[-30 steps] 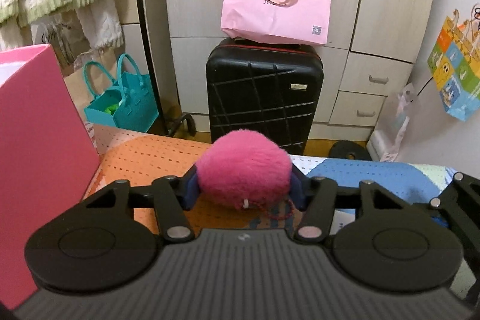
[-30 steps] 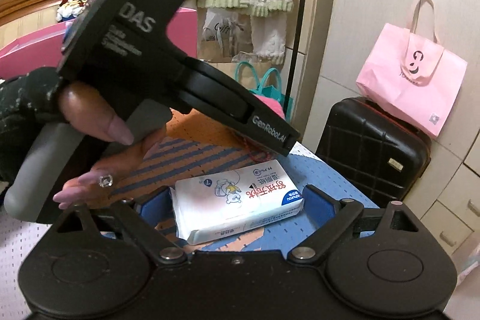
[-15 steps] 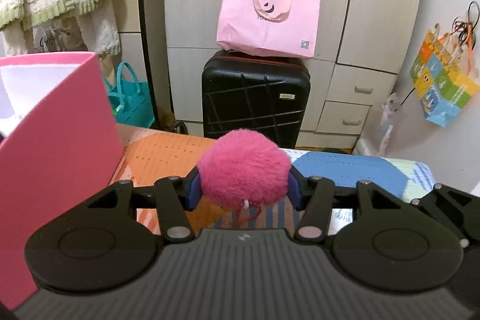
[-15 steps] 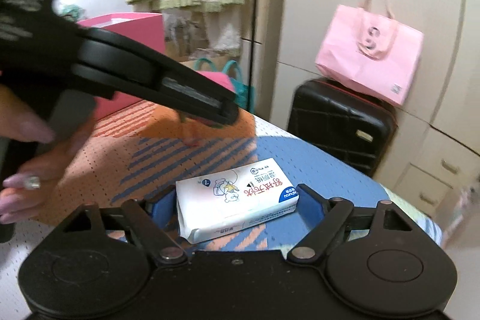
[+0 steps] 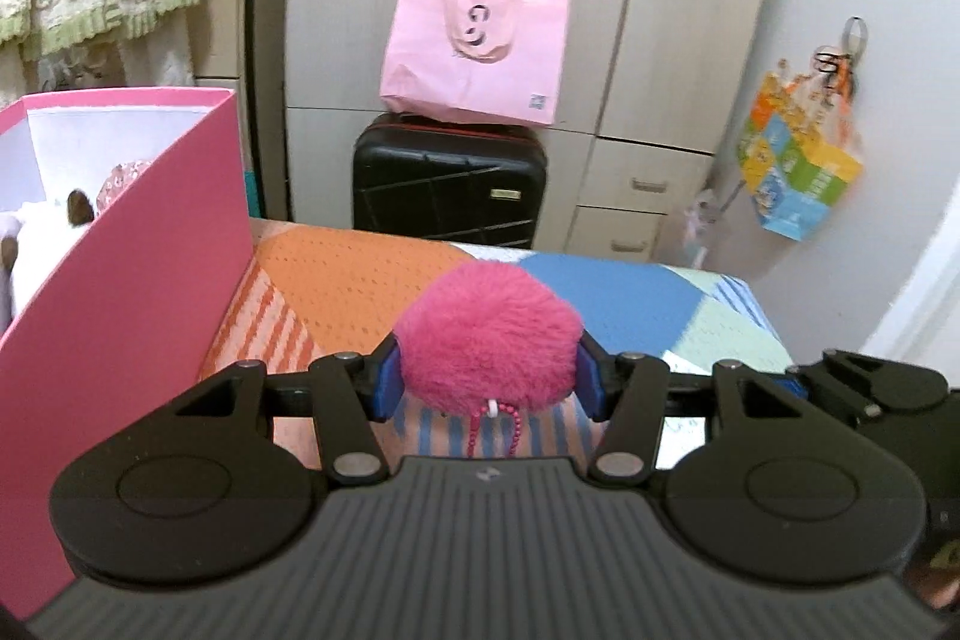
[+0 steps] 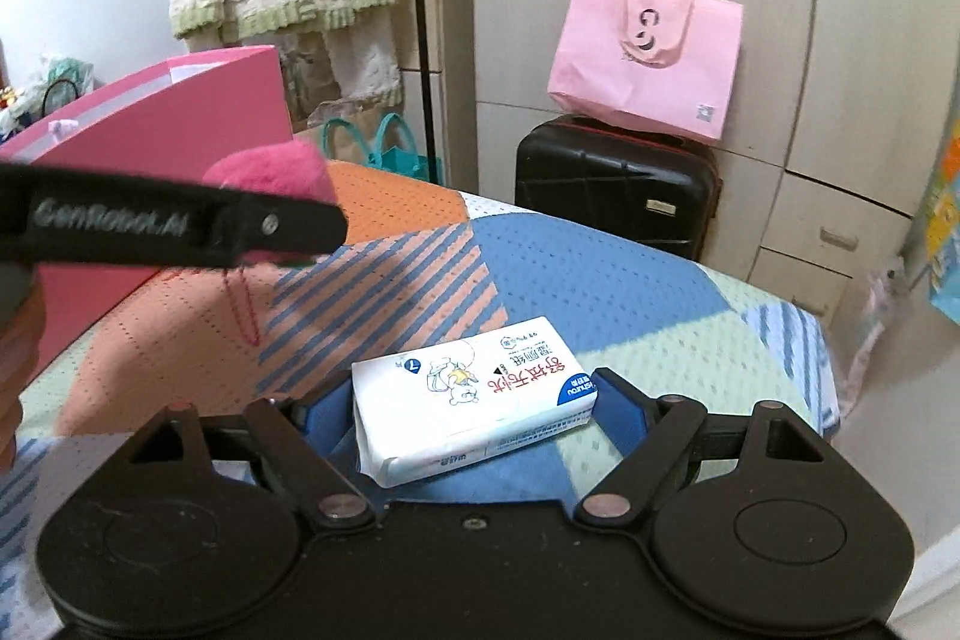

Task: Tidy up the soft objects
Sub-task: 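Carry the pompom with the left tool while the right tool carries the wipes over the box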

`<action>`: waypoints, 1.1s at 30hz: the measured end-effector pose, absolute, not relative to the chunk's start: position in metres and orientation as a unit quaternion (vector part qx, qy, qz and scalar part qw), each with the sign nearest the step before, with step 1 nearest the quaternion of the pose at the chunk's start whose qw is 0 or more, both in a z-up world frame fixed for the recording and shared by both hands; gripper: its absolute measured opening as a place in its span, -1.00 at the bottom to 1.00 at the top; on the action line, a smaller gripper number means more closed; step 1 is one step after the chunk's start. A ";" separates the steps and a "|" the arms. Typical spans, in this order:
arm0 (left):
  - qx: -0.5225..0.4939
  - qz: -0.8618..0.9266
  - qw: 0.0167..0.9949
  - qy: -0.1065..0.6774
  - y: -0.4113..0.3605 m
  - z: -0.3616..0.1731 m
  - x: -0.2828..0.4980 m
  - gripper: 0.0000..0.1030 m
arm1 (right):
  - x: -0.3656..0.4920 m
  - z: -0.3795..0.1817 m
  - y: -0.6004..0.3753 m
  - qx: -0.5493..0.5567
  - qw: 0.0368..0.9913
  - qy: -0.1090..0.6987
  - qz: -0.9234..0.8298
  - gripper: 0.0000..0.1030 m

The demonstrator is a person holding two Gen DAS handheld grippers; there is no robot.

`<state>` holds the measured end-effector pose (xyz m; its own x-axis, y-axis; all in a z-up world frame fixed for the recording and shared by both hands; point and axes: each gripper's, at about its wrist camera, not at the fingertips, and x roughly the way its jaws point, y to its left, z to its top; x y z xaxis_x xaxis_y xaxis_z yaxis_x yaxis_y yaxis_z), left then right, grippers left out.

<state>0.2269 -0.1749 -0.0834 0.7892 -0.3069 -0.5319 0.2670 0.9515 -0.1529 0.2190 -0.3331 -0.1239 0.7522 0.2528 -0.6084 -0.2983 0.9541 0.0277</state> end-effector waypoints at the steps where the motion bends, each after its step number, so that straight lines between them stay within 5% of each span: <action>1: -0.035 -0.157 0.944 0.287 -0.174 -0.084 0.222 0.03 | 0.214 -0.123 -0.332 -0.034 0.936 0.318 0.143 0.67; 33: 0.026 -0.290 0.922 0.256 -0.053 -0.047 0.070 0.03 | 0.056 -0.106 -0.294 0.098 0.947 0.299 0.071 0.67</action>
